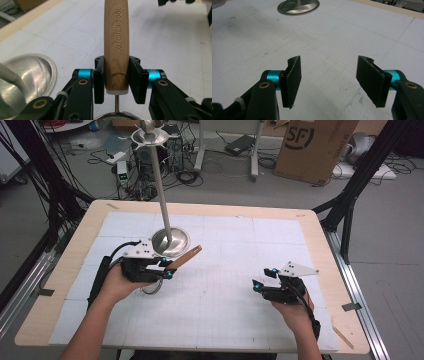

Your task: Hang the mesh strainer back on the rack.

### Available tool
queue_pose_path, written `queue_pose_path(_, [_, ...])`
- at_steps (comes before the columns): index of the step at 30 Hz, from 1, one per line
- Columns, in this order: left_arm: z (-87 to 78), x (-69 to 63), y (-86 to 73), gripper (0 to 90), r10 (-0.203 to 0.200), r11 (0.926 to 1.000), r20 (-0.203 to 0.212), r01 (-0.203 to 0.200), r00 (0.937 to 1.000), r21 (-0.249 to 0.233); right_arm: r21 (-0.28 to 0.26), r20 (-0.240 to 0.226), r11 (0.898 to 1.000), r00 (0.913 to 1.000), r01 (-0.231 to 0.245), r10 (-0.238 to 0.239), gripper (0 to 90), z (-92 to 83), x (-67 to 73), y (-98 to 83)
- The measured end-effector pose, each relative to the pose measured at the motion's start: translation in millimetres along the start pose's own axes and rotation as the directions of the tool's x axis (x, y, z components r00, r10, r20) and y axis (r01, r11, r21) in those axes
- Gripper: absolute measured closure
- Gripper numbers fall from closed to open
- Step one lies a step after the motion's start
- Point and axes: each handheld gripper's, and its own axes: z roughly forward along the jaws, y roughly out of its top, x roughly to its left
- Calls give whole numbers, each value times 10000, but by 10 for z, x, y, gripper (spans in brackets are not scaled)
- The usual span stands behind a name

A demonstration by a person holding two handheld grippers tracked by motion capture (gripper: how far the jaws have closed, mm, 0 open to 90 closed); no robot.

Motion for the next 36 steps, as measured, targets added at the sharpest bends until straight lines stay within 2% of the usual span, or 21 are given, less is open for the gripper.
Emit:
queue_pose_path(5, [-127,6,18,687,19,9937,-61,-26,10000,-1120,-25,-26,10000,10000,29,-30,363,-6,18,4])
queue_pose_path(11, [-250,70,53,687,-54,9879,-279,10,9996,-1552,-26,-58,9999,9999,97,-97,363,16,15,20])
queue_pose_path(13, [-312,75,82,687,37,9871,-395,-100,9992,-1598,-49,-69,9999,9999,140,-140,363,21,19,28])
queue_pose_path(16, [-402,90,127,687,5,9821,-375,-76,9993,-1884,-43,-171,9998,9997,181,-182,362,35,29,34])
queue_pose_path(18, [-475,110,163,687,117,9830,-491,-205,9987,-1825,21,-155,9998,9997,188,-187,362,46,34,31])
queue_pose_path(24, [-664,167,285,687,95,9768,-826,-270,9965,-2126,-89,-199,9997,9995,235,-236,362,36,47,44])
queue_pose_path(27, [-738,203,349,687,153,9768,-1020,-367,9947,-2111,-54,-194,9997,9996,218,-219,362,39,51,43])
queue_pose_path(32, [-806,260,461,687,172,9747,-1130,-419,9934,-2196,-6,-196,9997,9995,234,-234,362,48,48,42])
queue_pose_path(36, [-826,331,558,687,190,9773,-1296,-458,9914,-2068,34,-232,9997,9995,237,-236,362,55,48,39])
